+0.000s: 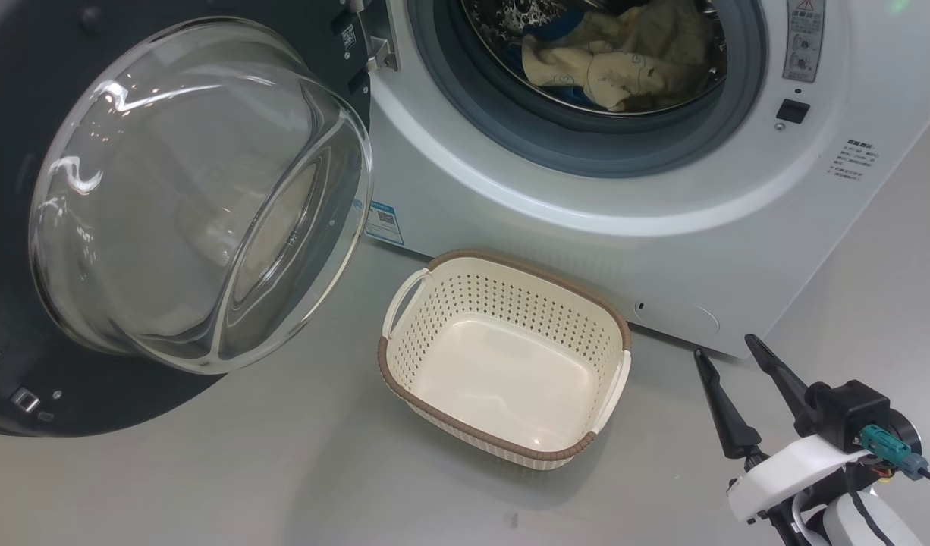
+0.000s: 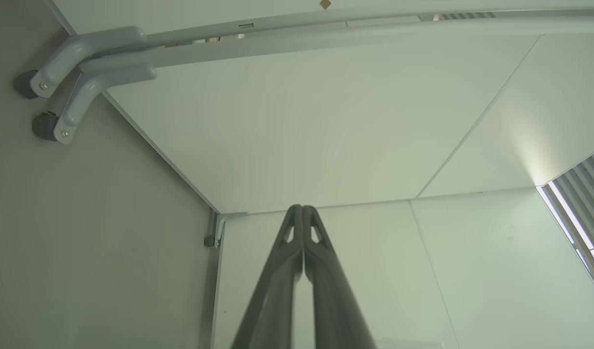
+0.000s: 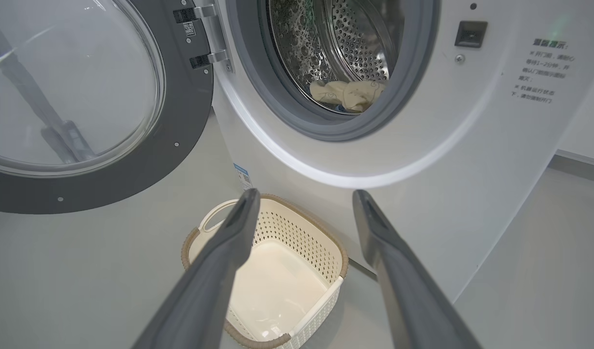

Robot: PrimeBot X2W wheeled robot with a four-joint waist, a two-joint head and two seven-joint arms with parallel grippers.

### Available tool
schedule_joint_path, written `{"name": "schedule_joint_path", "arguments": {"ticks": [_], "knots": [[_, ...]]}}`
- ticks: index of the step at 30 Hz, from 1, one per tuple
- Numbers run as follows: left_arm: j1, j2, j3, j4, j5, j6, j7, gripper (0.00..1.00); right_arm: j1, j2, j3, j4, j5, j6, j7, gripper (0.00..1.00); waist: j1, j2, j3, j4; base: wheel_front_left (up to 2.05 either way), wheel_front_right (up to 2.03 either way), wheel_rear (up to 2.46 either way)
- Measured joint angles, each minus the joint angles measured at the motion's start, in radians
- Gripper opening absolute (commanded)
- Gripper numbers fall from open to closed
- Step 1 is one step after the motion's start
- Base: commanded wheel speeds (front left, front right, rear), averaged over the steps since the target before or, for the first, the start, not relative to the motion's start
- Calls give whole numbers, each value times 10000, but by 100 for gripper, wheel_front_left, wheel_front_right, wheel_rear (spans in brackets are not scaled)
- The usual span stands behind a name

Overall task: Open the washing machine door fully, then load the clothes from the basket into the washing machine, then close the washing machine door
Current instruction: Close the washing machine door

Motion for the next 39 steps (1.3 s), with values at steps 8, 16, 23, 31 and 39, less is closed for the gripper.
{"name": "schedule_joint_path", "arguments": {"ticks": [8,16,23,31,39], "knots": [[-137,270,-186,353,-568,-4,1127,0,1,-109,44,4,2,0,0,100,0,0,102,-98,0,0,0],[-161,228,-700,685,-909,-13,2157,0,-10,-213,35,-2,13,0,0,100,0,0,259,-160,0,0,0],[-161,253,-782,884,-936,-13,2625,0,-19,-224,29,0,15,0,0,100,0,0,293,-185,0,0,0],[-150,301,-1064,1012,-1183,-61,3572,0,-21,-270,-17,6,15,0,0,100,0,0,291,-205,0,0,0],[-91,456,-1455,1003,-1254,-96,4602,0,-22,-274,-38,8,23,0,0,100,0,0,249,-174,0,0,0]]}}
